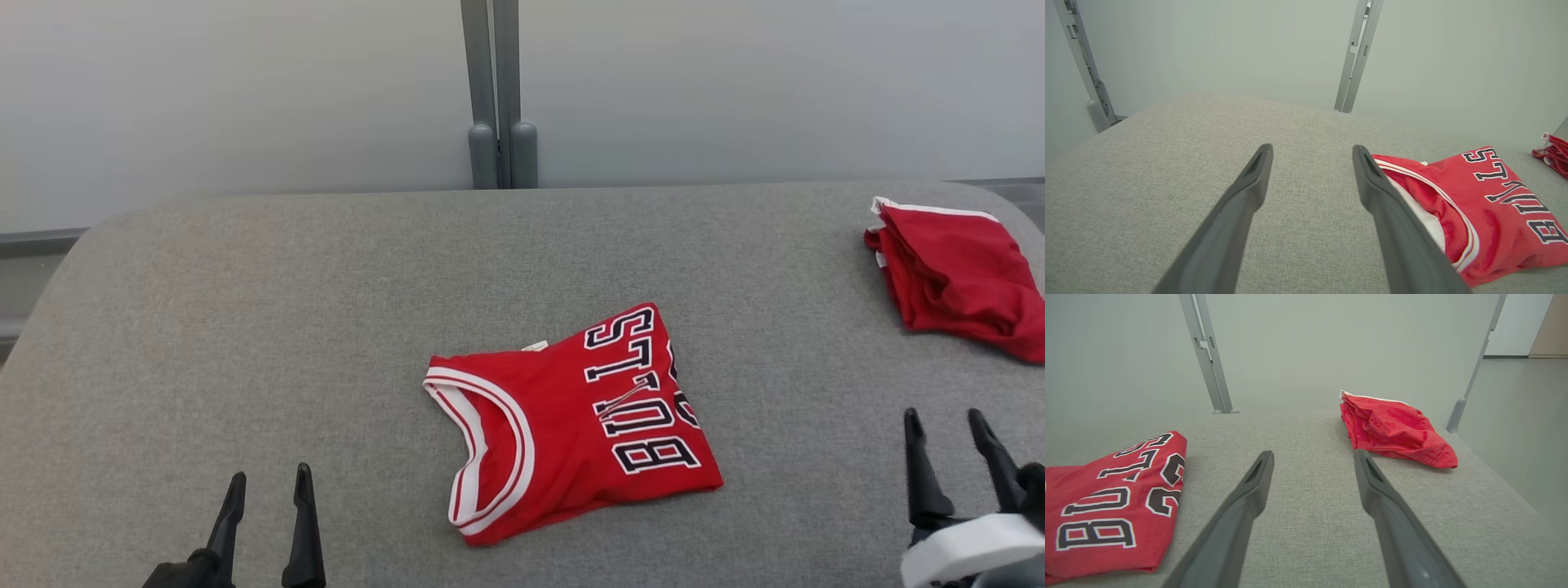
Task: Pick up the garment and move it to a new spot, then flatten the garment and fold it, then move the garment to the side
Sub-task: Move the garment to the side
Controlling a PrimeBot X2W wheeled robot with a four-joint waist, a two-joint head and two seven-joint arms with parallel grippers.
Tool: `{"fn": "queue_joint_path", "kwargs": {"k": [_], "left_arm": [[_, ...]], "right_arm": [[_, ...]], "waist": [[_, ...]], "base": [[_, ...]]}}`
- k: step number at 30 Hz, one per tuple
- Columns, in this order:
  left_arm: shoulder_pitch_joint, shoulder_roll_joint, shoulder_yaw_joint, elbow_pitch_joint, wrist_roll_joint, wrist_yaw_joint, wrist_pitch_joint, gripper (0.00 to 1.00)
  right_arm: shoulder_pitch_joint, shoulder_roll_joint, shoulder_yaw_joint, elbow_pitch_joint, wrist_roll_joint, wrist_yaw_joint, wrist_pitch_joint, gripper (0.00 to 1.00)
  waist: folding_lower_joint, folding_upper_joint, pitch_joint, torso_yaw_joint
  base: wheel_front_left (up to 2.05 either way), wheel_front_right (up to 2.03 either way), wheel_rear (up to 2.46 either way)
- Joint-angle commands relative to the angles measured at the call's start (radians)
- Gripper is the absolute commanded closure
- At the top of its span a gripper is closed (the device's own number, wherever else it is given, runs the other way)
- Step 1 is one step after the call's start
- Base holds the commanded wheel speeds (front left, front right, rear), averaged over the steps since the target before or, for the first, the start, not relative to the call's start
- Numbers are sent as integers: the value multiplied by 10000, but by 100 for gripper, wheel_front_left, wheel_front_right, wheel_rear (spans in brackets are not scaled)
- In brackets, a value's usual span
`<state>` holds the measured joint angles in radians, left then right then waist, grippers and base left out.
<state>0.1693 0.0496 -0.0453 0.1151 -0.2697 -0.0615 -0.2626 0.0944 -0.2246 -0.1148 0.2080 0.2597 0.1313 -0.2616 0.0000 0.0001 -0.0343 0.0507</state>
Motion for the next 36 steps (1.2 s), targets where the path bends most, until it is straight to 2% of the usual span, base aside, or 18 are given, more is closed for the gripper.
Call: {"fn": "queue_joint_path", "kwargs": {"k": [1, 3, 5, 8, 12, 18, 23, 27, 28, 29, 32, 36], "left_arm": [[-167, 24, 11, -64, -122, 81, -23, 0], [-215, 24, -79, -115, -203, 111, -23, 0], [-313, 24, -241, -160, -231, 159, -23, 0], [-587, 24, -510, -191, -439, 233, -23, 0], [-850, 24, -931, -120, -685, 356, -22, 0], [-1042, 26, -1261, -122, -911, 564, -23, 0], [-1123, 24, -1186, -208, -950, 600, -23, 0], [-1198, 24, -1112, -165, -909, 551, -23, 0], [-1237, 24, -1112, -144, -901, 548, -23, 0], [-1280, 24, -1096, -157, -917, 569, -23, 0], [-1286, 24, -969, -281, -1036, 671, -23, 0], [-1442, 18, -1072, -353, -1013, 531, -13, 0]], "right_arm": [[-396, -62, 220, 51, 202, -10, -40, 0], [-866, -177, 881, 344, 812, -10, 142, 0], [-1509, -296, 1576, 491, 1471, -7, 893, 0], [-2634, -221, 2499, 763, 2444, -7, 2715, 0], [-3980, 96, 3444, 1383, 2885, -5, 4506, 0], [-4877, 323, 3584, 3019, 2060, -8, 5721, 0], [-5117, 469, 3207, 4061, 1223, -7, 6035, 0], [-5223, 935, 3112, 4736, 1620, -2, 6236, 0], [-5276, 1015, 3053, 4857, 1795, -2, 6215, 72], [-5371, 1111, 3003, 4971, 2098, -2, 6240, 100], [-5873, 1007, 2620, 4814, 2731, -5, 6117, 100], [-6961, -5, 1872, 4368, 3070, -16, 6275, 100]], "waist": [[0, -1, 148, 25], [0, -1, 314, 82], [0, -1, 581, 195], [0, -1, 1079, 398], [0, -1, 1532, 773], [0, -1, 1785, 1419], [0, -1, 1997, 1672], [0, -1, 2091, 1694], [0, -1, 2089, 1680], [0, -1, 2076, 1632], [0, -1, 2105, 1337], [0, -1, 2490, 774]], "base": [[0, 0, 0], [0, 0, 0], [0, 0, 0], [0, 0, 0], [0, 0, 0], [0, 0, 0], [0, 0, 0], [0, 0, 0], [0, 0, 0], [0, 0, 0], [0, 0, 0], [0, 0, 0]]}}
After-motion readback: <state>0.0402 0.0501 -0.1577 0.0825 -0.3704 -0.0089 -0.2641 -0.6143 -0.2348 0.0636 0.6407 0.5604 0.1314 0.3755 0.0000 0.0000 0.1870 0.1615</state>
